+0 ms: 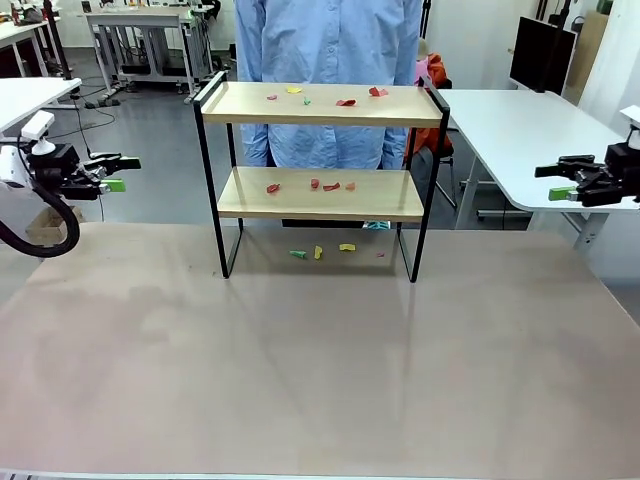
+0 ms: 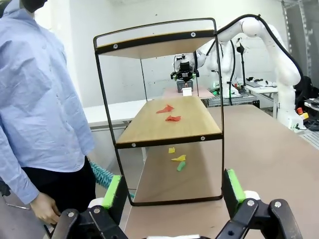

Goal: Clean the shelf.
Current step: Pick up the Duster handed by the human.

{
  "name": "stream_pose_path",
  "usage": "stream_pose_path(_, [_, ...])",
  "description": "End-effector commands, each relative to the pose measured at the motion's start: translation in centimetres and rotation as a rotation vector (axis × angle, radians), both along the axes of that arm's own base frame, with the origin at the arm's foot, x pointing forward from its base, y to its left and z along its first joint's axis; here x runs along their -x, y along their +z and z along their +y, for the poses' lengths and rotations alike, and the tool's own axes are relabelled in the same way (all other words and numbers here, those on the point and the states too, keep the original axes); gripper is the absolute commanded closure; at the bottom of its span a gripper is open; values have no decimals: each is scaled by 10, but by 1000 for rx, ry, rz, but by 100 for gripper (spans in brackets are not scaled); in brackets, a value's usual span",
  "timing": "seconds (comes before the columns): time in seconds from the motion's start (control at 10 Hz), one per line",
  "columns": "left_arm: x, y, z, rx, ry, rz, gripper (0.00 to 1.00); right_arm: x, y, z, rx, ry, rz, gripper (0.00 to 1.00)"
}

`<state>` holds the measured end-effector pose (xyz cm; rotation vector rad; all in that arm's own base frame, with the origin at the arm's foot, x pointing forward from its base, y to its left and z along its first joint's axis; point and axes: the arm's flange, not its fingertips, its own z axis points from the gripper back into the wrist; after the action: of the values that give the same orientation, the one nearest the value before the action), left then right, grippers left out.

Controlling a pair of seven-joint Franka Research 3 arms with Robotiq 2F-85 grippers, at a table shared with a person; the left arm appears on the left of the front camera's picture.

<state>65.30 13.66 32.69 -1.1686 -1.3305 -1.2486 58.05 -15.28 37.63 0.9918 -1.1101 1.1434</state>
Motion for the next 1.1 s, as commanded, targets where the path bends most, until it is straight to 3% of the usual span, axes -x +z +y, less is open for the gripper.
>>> stream_pose_path(0.0, [9,6,-7,10,29,32,0,8,6,6,-27,-27,22,0])
stream_pose_path(0.1, [11,6,-9,30,-27,101,0,11,6,7,-18,9,43,0])
stream_pose_path(0.2, [2,0,-1,1,1,8,0,2,2,0,-2,-2,1,0])
stream_pose_path(1.0, [2,0,-1,1,1,8,0,2,2,0,-2,-2,1,0])
